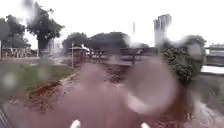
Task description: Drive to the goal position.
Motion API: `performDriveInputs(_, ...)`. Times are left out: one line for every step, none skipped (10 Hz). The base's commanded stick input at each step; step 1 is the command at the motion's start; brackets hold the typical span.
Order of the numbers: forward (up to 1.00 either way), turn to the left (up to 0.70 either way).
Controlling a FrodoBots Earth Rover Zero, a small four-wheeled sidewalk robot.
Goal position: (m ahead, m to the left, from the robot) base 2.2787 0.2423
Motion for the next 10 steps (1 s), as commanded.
performDriveInputs(0.70,0.00)
performDriveInputs(0.70,0.00)
performDriveInputs(0.70,0.00)
performDriveInputs(0.70,0.00)
performDriveInputs(0.70,0.00)
performDriveInputs(0.70,0.00)
performDriveInputs(0.70,0.00)
performDriveInputs(0.70,0.01)
performDriveInputs(0.70,0.18)
performDriveInputs(0.70,0.27)
